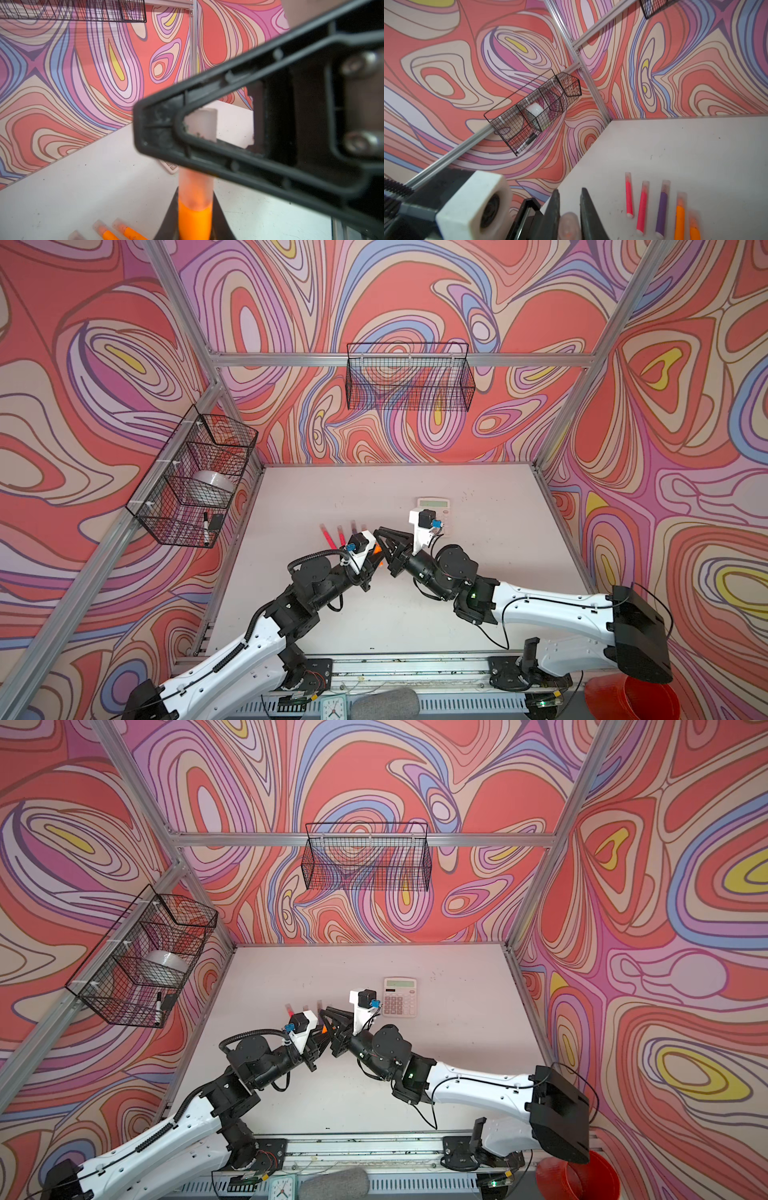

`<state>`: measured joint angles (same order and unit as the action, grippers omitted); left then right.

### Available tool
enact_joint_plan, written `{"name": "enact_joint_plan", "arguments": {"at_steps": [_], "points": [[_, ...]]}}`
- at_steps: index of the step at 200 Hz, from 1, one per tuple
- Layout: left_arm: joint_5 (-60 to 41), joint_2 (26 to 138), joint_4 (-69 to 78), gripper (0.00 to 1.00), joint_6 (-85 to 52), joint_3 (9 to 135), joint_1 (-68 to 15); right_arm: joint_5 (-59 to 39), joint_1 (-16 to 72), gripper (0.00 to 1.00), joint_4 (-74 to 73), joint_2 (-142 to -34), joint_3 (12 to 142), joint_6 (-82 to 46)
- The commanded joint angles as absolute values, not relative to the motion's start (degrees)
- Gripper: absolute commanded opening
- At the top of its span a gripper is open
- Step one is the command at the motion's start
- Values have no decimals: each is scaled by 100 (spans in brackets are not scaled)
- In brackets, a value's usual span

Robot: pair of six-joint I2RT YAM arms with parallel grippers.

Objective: Insert the pens into the pen caps
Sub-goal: 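Open the right gripper and withdraw while the left lays the capped marker down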

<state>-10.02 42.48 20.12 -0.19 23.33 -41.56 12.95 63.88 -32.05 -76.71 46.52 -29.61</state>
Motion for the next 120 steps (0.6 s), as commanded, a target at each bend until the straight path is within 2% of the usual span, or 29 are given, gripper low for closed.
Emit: {"name": "enact_joint_plan", "arguments": {"at_steps": [1,9,24,39,51,64,84,95,120], "points": [[-914,3885,3623,21,-454,2313,-3973,703,6199,0,-1454,-7773,4267,-3334],[-1063,3835,3175,35,-572,2250,-3972,717,6081,0,-1395,-7760,4296,-3346],[-1263,3763,2390,53,-834,2097,-3968,789,5853,0,-1312,-7739,4308,-3391],[-1054,3744,2291,74,-1369,1633,-3970,823,5638,0,-1097,-7735,4393,-3331],[-850,3729,2399,84,-1704,1253,-3968,1045,5539,0,-878,-7763,4477,-3209],[-457,3576,1987,90,-1813,1133,-3973,1207,5404,0,-433,-7927,4710,-3127],[890,3111,923,100,-2030,1307,-3973,1134,5174,0,-28,-8287,5019,-3052],[1570,2830,409,100,-2128,1421,-3973,1050,5075,0,125,-8556,5178,-3042],[2279,2258,-315,100,-2211,1547,-3972,726,4772,0,671,-9476,5896,-2934]]}}
